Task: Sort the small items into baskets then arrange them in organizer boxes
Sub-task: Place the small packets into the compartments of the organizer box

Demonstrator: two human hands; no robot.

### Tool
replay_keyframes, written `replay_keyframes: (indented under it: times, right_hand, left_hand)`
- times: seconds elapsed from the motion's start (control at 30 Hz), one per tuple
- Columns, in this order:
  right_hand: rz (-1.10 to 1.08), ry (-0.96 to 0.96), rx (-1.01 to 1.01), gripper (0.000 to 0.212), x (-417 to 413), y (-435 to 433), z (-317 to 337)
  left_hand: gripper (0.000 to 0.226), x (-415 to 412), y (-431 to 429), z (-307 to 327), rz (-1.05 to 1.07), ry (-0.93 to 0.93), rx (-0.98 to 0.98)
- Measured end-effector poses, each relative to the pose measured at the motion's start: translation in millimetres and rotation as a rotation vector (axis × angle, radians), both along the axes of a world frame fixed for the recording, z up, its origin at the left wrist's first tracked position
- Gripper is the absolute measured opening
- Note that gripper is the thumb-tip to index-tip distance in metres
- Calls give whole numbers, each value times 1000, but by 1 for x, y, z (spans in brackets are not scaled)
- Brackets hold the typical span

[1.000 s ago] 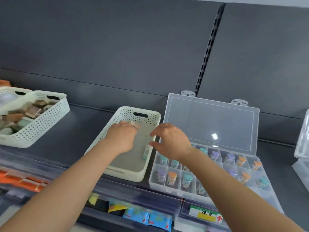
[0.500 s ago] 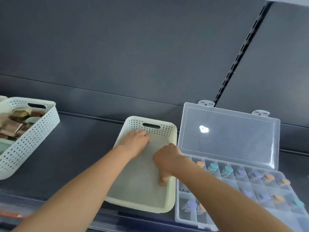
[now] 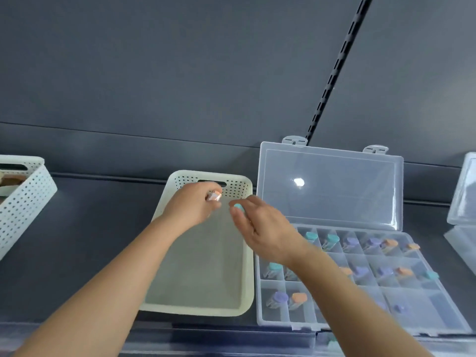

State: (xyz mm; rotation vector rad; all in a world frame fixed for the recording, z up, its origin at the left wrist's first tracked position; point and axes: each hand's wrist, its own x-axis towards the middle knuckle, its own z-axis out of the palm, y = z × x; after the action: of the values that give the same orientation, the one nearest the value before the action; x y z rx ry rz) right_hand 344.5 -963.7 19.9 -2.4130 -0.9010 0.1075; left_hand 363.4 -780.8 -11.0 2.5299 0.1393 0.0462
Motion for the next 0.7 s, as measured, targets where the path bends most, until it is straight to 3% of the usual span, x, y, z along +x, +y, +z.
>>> replay_keyframes:
  times: [0.17,0.37,0.5,0.7]
  right_hand:
    - [-103,185,238,35,-4,-49,11]
    - [-232,124,469,13,-11,-131,14]
    - [-227,-59,428,11,-13,-195,13]
    - [-212,-69,439,8,-18,-288,9]
  left_hand:
    - [17,-16,-49,33,12,-177,-321]
    - [34,-36,-128,46,-87,-227,-676]
    - [32,-47,-192,45,-57,-236,-705]
    - [24,-67,-288,38,-25,-283,-520]
